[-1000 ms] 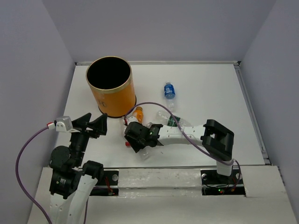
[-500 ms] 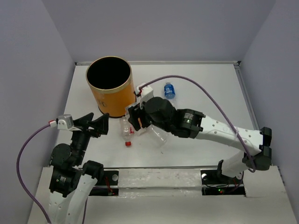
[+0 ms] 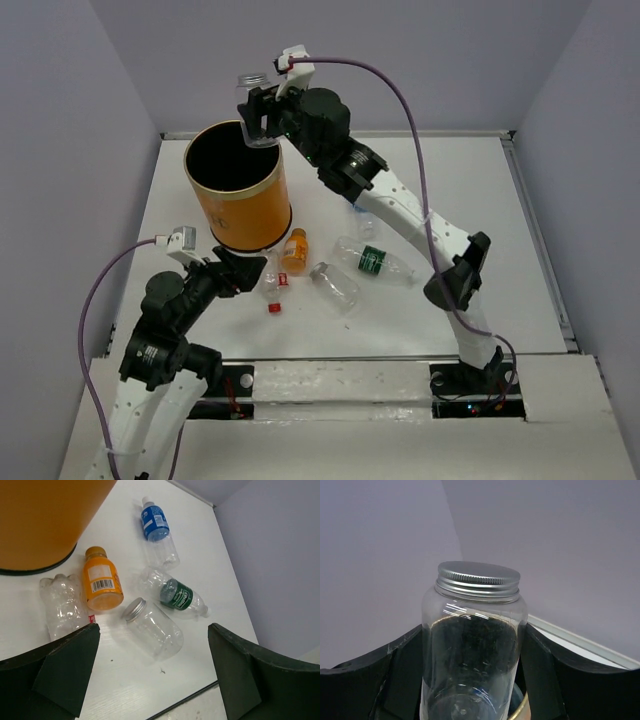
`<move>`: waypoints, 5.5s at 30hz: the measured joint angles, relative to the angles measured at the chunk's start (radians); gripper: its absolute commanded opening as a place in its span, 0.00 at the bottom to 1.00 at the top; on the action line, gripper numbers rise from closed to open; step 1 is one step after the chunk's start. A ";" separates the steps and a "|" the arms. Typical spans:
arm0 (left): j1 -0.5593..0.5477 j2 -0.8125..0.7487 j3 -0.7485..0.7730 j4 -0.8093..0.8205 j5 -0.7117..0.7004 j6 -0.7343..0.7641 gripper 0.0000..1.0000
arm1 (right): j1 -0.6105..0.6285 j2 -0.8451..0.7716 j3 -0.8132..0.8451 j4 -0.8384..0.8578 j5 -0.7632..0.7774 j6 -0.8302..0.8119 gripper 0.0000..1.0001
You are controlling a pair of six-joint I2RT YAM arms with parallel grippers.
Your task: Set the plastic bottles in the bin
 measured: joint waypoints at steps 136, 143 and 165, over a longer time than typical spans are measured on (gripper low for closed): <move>0.024 0.303 0.252 0.128 -0.238 0.171 0.99 | 0.018 -0.606 -1.242 0.106 -0.018 0.568 0.39; 0.024 0.169 0.084 0.069 -0.078 0.034 0.99 | 0.018 -0.696 -1.093 0.090 -0.038 0.401 0.40; -0.581 0.343 -0.369 0.420 -0.213 -0.466 0.99 | 0.018 0.190 -0.006 -0.068 -0.215 0.111 0.97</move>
